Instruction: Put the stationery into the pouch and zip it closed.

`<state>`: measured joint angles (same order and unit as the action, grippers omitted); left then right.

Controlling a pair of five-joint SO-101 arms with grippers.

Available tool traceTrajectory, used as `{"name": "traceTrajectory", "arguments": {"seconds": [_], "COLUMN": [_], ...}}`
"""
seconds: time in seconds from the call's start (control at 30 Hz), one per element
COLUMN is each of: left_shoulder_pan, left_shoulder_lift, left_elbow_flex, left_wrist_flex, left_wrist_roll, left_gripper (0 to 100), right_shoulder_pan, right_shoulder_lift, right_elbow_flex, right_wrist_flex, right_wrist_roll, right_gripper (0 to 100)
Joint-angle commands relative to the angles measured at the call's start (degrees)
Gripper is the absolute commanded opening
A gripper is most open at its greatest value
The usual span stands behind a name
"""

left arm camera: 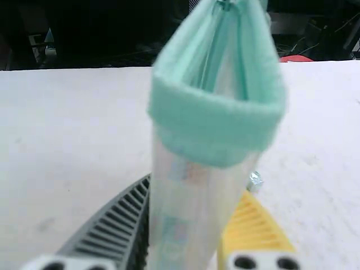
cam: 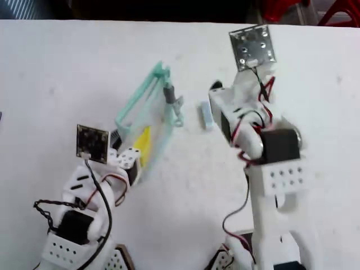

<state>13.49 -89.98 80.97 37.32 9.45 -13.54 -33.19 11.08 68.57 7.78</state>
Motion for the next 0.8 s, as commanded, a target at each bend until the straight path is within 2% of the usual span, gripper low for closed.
{"name": "traceTrajectory", "arguments": {"seconds": [0.0,0.47,0.77], "left_shoulder_pan": [-0.5,-2.3,-2.2], "left_shoulder_lift": [-0.9,-0.9,-0.9], "left_elbow_flex": [-0.7,-0.4,-0.4], "left_wrist_flex": [-2.0,-2.1,-2.1], "left_wrist_roll": [-0.5,-0.6,-0.6], "left_gripper": [9,7,8], "right_shoulder_pan": [0.3,0.3,-1.2], "right_shoulder_lift": [7.6,38.7,53.4], "right_elbow_flex": [4.4,-2.6,-12.8], "right_wrist_flex": [-4.9,-13.9,-13.6], "right_wrist_roll": [-0.2,-0.3,0.2], "right_gripper": [17.8,19.8,19.7]}}
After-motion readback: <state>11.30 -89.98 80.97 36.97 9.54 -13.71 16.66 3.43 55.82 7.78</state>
